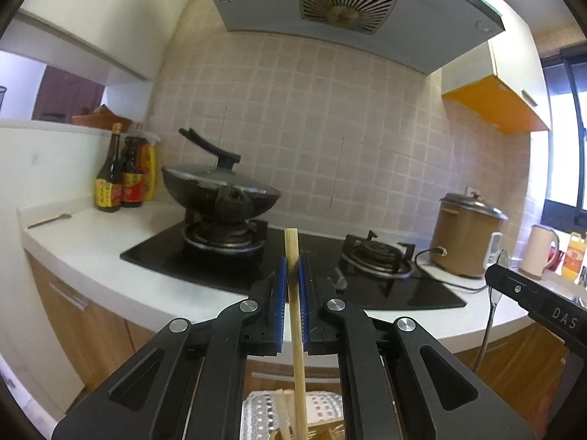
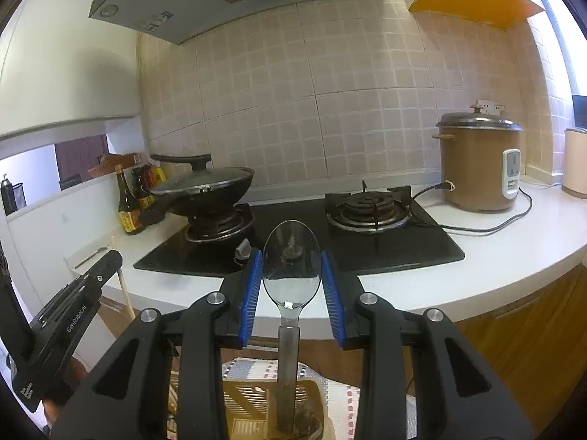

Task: Organize utensils
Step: 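Lift the spoon and chopstick and lower them into the tan caddy, then open both grippers to release the spoon and chopstick into the caddy, then close the left gripper on the last chopstick while the right gripper grasps the last clear spoon, then lift the chopstick and spoon and lower them into the tan caddy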

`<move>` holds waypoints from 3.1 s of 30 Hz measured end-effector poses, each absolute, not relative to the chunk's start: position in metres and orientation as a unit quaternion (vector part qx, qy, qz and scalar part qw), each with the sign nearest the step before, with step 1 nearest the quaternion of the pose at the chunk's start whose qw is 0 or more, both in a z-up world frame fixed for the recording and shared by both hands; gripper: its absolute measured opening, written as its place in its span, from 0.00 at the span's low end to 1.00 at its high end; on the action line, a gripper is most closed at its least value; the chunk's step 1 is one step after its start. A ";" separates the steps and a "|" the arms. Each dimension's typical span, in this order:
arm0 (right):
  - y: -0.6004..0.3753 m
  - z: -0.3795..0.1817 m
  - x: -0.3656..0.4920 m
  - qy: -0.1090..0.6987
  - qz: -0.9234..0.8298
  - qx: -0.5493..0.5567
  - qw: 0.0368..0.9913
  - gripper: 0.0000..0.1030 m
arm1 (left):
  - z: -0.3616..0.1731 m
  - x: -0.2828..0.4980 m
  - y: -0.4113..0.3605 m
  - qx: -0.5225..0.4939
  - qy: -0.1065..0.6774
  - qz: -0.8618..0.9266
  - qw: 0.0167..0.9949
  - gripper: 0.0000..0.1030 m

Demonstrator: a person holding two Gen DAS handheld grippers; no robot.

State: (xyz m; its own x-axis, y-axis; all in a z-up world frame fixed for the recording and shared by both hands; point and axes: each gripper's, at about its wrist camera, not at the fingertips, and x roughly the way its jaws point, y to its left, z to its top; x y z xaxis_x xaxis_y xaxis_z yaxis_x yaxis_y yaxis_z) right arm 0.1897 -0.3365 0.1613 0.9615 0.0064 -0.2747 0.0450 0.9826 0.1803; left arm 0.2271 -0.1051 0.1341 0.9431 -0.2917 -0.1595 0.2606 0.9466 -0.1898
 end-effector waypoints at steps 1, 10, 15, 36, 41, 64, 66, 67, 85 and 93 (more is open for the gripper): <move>-0.337 0.157 0.190 0.138 -0.014 0.093 0.986 0.29 | 0.130 0.228 -0.105 -0.084 0.097 -0.138 0.982 0.04; -0.332 0.137 0.183 0.146 -0.014 0.084 0.986 0.29 | 0.110 0.225 -0.101 -0.084 0.123 -0.146 0.978 0.05; -0.325 0.131 0.165 0.142 -0.013 0.069 0.987 0.30 | 0.110 0.214 -0.094 -0.088 0.145 -0.159 0.973 0.07; -0.323 0.098 0.046 0.336 0.008 0.068 0.939 0.47 | 0.050 0.109 -0.081 -0.043 0.432 -0.272 0.859 0.39; -0.320 0.068 0.044 0.418 0.026 0.082 0.904 0.47 | -0.015 0.100 -0.108 0.009 0.546 -0.304 0.781 0.27; -0.323 0.011 0.049 0.521 0.032 0.100 0.847 0.47 | -0.049 0.085 -0.138 0.055 0.567 -0.254 0.781 0.00; -0.318 0.003 0.056 0.534 0.039 0.101 0.838 0.47 | -0.044 0.088 -0.125 0.037 0.562 -0.251 0.787 0.00; -0.315 -0.001 0.060 0.543 0.045 0.103 0.832 0.47 | -0.042 0.091 -0.119 0.032 0.561 -0.247 0.790 0.00; -0.323 -0.017 0.076 0.564 0.046 0.132 0.814 0.47 | -0.054 0.079 -0.152 0.075 0.580 -0.287 0.758 0.17; -0.318 -0.014 0.071 0.567 0.060 0.117 0.814 0.47 | -0.056 0.085 -0.154 0.108 0.580 -0.264 0.763 0.03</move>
State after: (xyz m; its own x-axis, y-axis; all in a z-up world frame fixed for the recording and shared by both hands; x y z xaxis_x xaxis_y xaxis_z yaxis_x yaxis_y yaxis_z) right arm 0.0709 -0.3180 -0.0140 0.3509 0.2296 -0.9078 0.0346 0.9656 0.2576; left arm 0.0848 -0.1540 -0.0555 0.1867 -0.2778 -0.9423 0.5285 0.8369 -0.1420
